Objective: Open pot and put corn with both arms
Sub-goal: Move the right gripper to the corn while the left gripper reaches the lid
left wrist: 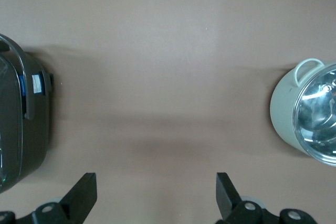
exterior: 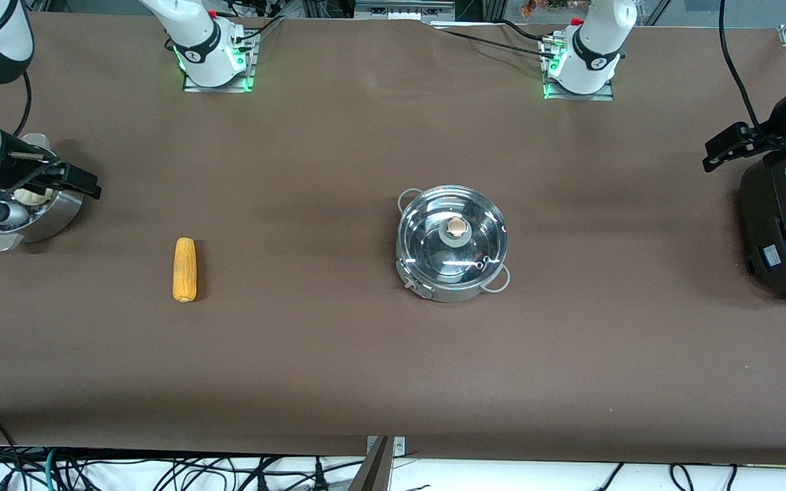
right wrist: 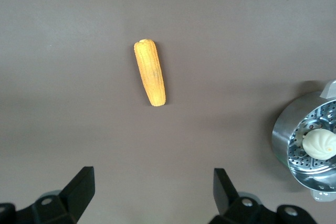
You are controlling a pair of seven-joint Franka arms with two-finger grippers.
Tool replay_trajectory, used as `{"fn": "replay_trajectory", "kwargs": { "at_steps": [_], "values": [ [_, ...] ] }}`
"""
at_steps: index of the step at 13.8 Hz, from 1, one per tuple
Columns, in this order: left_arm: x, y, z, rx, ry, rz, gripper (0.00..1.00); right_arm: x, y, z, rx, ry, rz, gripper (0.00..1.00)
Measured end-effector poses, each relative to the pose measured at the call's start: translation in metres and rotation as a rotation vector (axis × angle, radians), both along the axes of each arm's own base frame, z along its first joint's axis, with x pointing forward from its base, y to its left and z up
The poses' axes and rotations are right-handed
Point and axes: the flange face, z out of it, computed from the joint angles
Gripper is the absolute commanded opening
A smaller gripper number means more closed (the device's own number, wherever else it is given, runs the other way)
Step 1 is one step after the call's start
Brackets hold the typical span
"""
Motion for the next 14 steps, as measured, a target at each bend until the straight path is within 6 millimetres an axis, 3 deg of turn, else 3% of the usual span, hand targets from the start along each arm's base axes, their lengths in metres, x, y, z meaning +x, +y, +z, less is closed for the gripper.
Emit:
{"fn": "replay_trajectory", "kwargs": {
  "at_steps": [6,9,11,14],
  "values": [
    [0.007,-0.007,-0.03,-0.002,0.099,-0.013,0.97,0.019,0.003,-0.036,0.0,0.016,0.005,1.0],
    [0.005,-0.05,-0.026,0.006,0.096,-0.023,0.99,0.036,0.003,-0.064,0.002,-0.009,0.036,1.0],
    [0.004,-0.086,-0.026,-0.001,0.096,0.038,0.99,0.052,0.004,-0.095,0.005,-0.028,0.074,1.0],
    [0.014,-0.123,-0.034,-0.013,0.106,0.093,0.99,0.071,0.016,-0.144,0.007,-0.042,0.105,1.0]
  ]
}}
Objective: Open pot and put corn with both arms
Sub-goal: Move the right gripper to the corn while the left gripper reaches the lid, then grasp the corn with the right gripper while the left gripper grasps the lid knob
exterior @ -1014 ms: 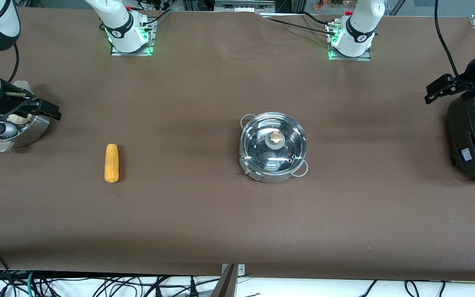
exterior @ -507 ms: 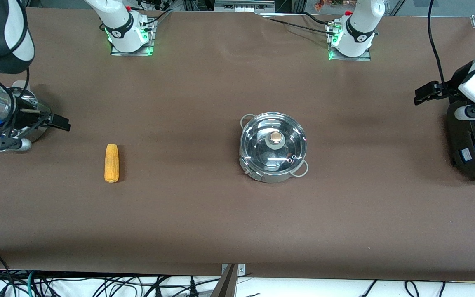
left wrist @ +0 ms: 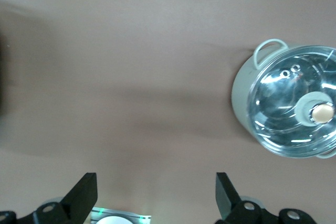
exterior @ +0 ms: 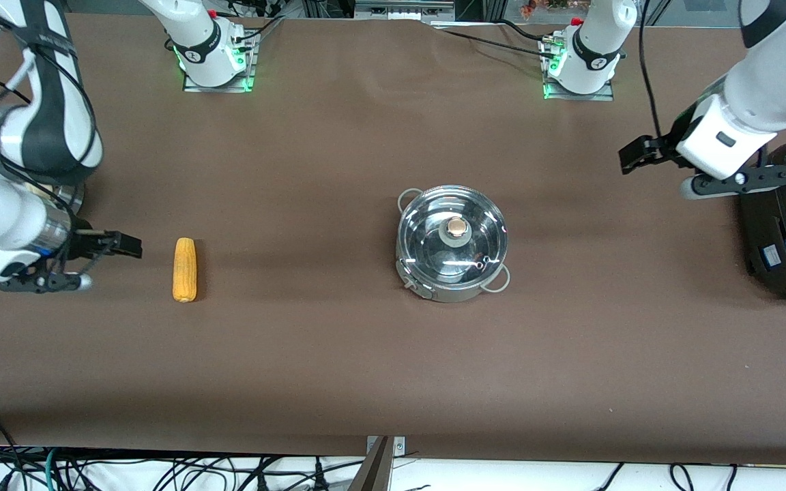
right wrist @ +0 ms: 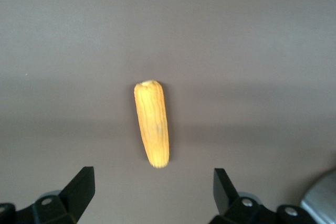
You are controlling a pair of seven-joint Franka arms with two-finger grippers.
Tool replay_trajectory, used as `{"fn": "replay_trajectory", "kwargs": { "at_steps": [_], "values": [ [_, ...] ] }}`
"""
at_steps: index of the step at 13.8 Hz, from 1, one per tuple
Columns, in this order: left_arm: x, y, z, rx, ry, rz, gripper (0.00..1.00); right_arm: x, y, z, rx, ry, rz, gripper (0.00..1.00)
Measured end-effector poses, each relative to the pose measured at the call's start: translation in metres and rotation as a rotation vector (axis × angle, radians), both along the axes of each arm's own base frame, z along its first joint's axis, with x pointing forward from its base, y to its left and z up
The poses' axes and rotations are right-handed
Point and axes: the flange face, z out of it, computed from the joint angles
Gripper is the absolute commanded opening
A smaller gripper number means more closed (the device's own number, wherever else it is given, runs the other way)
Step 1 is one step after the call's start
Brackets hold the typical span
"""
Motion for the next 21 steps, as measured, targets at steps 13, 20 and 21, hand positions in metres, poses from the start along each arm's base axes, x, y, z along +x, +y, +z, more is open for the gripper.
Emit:
{"fn": "replay_trajectory", "kwargs": {
  "at_steps": [13,20,21],
  "values": [
    [-0.002,-0.185,-0.084,0.001,0.012,0.028,1.0,-0.004,0.031,-0.15,0.009,-0.139,0.151,1.0],
    [0.015,-0.234,-0.144,-0.063,-0.058,-0.004,1.0,-0.024,0.017,-0.178,0.005,-0.159,0.166,1.0],
    [0.015,-0.242,-0.154,-0.067,-0.058,-0.013,1.0,-0.026,0.012,-0.181,0.004,-0.156,0.158,1.0]
  ]
}}
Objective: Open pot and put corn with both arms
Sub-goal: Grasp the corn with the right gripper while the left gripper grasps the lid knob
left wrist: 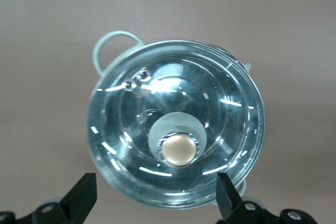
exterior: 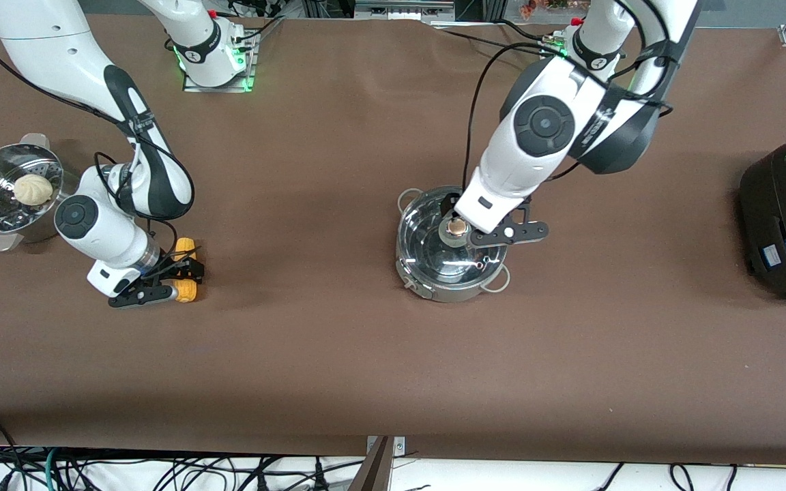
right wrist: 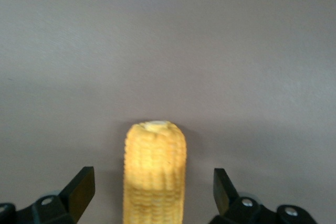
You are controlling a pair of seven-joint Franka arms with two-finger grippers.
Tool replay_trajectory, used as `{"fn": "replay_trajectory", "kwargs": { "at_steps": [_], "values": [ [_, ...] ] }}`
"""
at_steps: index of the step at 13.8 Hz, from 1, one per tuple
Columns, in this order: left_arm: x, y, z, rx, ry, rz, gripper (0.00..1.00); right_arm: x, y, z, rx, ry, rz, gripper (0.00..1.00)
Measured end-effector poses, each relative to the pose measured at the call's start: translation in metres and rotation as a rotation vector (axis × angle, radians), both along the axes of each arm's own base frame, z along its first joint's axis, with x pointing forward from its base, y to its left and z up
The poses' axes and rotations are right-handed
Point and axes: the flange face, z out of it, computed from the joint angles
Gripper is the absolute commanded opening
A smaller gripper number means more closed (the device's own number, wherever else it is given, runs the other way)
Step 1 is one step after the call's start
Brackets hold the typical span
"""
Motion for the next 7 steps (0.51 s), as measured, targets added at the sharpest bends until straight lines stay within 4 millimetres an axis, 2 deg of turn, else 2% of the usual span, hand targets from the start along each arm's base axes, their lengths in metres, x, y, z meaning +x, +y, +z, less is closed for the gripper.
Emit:
{"fn": "replay_trajectory", "kwargs": {
  "at_steps": [4,7],
  "values": [
    [0.003,-0.012,-0.029,-0.006,0.004,-0.008,1.0,-0.008,-0.019,-0.01,-0.001,0.02,-0.028,1.0],
    [0.005,-0.015,-0.05,-0.019,-0.01,-0.006,0.99,-0.017,-0.021,-0.019,0.0,0.019,-0.032,1.0]
  ]
}}
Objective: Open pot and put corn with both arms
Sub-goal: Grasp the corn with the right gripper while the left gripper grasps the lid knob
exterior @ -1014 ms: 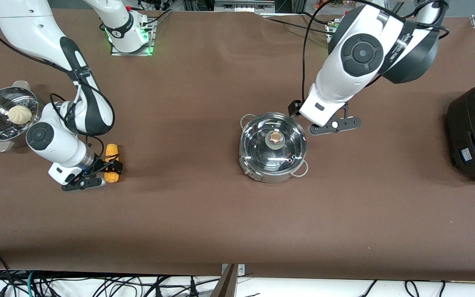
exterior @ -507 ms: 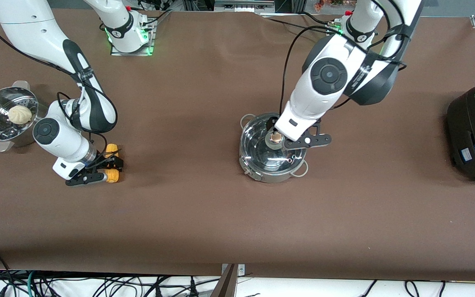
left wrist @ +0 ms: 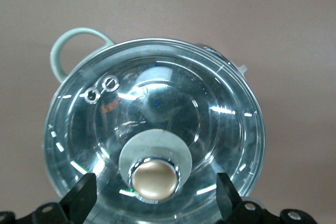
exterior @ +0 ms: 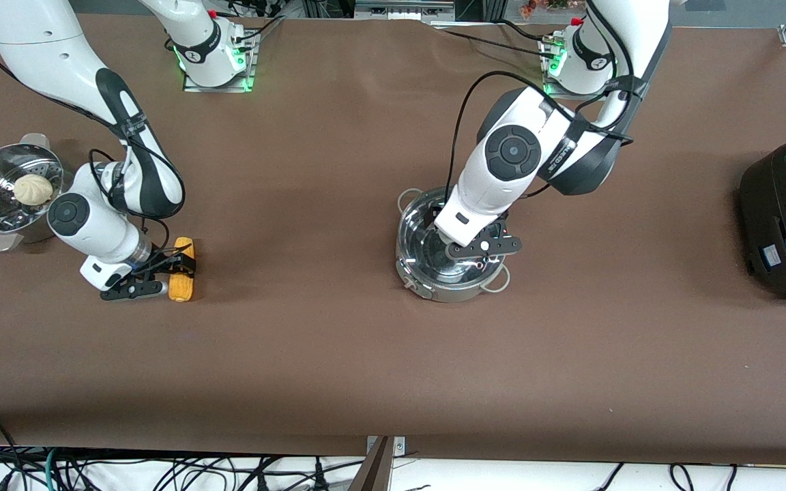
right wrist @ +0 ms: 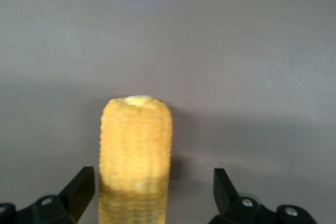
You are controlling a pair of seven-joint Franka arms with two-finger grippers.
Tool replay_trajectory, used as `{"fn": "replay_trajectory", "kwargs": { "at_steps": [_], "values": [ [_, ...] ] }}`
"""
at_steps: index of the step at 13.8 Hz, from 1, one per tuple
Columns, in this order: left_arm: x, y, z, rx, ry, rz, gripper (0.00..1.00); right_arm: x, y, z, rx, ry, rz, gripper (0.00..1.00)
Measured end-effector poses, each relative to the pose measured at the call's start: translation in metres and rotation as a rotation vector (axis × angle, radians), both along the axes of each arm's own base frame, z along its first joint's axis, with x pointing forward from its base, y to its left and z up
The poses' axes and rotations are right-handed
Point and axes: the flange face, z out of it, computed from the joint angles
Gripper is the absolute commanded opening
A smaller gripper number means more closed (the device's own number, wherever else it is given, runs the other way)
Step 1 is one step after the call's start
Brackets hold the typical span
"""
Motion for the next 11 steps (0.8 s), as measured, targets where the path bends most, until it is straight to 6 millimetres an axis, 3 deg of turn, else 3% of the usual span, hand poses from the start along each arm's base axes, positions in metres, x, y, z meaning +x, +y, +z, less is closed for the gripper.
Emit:
{"fn": "replay_trajectory", "kwargs": {
  "at_steps": [3,4,6,8,11],
  "values": [
    [-0.004,0.0,-0.016,0.003,0.004,-0.002,0.99,-0.004,0.0,-0.004,0.001,0.003,-0.001,1.0],
    [-0.006,0.0,-0.02,0.004,0.006,-0.003,0.99,-0.004,0.0,-0.004,0.001,0.003,-0.001,0.88],
    [-0.009,-0.001,-0.028,0.006,0.007,-0.006,0.97,-0.004,0.0,-0.004,0.001,0.002,-0.001,0.29],
    [-0.011,-0.002,-0.03,0.006,0.008,-0.007,0.88,-0.004,0.0,-0.004,0.001,0.003,-0.001,0.0],
    [-0.011,-0.002,-0.03,0.005,0.007,-0.007,0.79,-0.004,0.0,-0.004,0.001,0.002,-0.001,0.0]
  ]
}}
